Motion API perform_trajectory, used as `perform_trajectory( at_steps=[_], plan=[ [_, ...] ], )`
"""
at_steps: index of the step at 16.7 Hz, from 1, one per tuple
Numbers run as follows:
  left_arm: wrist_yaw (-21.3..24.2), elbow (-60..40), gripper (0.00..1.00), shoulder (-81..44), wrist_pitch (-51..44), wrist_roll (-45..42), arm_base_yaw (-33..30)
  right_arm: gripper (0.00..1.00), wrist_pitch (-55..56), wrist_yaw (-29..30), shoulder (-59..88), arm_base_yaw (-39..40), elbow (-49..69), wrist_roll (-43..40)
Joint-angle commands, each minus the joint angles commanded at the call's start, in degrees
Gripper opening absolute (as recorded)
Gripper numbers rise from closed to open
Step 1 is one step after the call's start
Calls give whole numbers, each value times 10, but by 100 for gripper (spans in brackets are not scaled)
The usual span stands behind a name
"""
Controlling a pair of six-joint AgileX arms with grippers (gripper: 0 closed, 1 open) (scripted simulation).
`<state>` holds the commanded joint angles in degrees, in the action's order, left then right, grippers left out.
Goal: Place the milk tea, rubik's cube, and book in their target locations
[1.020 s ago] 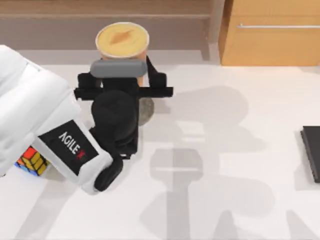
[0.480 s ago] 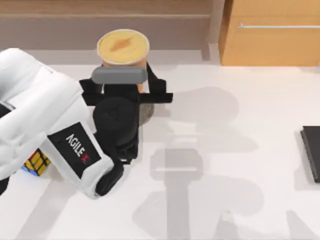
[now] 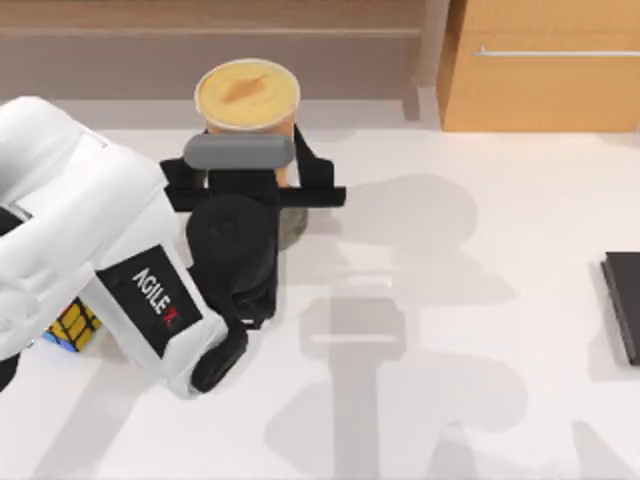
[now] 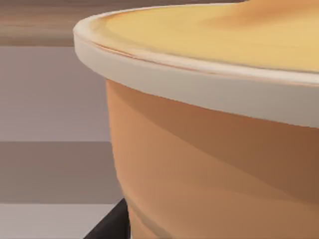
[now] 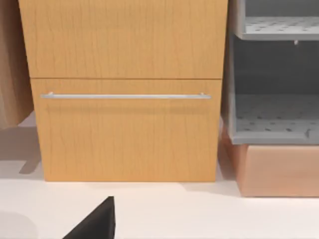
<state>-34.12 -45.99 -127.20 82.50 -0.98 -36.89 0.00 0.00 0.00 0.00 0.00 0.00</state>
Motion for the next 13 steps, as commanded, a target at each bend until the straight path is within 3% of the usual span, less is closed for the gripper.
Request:
perform_trajectory(
  at_steps=[4,13],
  plan=[
    [0,0,98,0,0,0,0,100,0,0,0,0,0,0],
    [0,0,100,0,0,0,1,100,0,0,0,0,0,0]
  ],
)
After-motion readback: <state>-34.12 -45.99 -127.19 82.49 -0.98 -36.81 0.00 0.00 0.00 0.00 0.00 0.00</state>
